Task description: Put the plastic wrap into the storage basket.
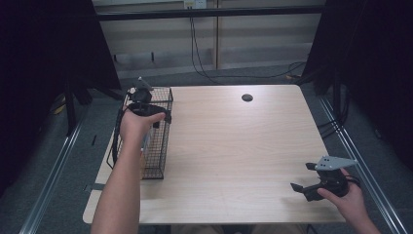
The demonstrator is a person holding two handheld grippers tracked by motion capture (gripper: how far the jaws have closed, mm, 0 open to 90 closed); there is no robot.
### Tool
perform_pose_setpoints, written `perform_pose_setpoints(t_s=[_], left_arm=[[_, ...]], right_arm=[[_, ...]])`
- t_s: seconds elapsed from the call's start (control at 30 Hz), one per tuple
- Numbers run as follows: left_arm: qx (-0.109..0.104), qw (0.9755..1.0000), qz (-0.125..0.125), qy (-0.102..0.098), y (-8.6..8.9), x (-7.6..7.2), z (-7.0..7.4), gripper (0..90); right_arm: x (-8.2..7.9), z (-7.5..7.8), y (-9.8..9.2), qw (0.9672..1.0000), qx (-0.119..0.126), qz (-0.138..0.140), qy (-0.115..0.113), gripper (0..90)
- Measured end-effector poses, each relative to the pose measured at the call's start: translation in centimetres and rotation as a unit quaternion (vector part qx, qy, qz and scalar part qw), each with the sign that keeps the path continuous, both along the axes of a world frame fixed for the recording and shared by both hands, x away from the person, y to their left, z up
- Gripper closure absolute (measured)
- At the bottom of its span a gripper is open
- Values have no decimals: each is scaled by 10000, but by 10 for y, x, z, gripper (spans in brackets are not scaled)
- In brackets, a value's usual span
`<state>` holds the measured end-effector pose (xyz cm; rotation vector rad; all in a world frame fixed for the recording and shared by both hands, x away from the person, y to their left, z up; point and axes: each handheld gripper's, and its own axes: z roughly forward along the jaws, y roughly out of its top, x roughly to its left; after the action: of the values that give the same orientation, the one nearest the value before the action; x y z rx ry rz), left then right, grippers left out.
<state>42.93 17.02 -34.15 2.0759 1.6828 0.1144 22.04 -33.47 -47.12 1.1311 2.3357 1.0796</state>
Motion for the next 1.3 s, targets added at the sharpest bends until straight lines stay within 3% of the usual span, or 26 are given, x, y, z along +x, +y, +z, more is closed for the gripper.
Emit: perform_pose_setpoints(t_s=[0.53,0.67,0.77,0.97,1.0,1.3], left_arm=[[-274,9980,-474,-301,-25,-5,3,68],[-393,9973,-541,-314,-30,-6,3,55],[-318,9969,-638,-328,-34,-7,2,51],[-420,9955,-784,-326,-42,-9,0,47],[-551,9947,-814,-304,-46,-10,-1,47],[-546,9915,-1144,-281,-63,-14,-7,39]], right_arm=[[0,0,0,10000,-2,14,-10,45],[0,0,0,10000,-2,12,-13,45],[0,0,1,10000,-6,13,-3,45],[1,0,1,10000,-23,17,-22,45],[0,0,1,10000,-20,6,-15,45],[0,0,0,10000,14,11,15,45]])
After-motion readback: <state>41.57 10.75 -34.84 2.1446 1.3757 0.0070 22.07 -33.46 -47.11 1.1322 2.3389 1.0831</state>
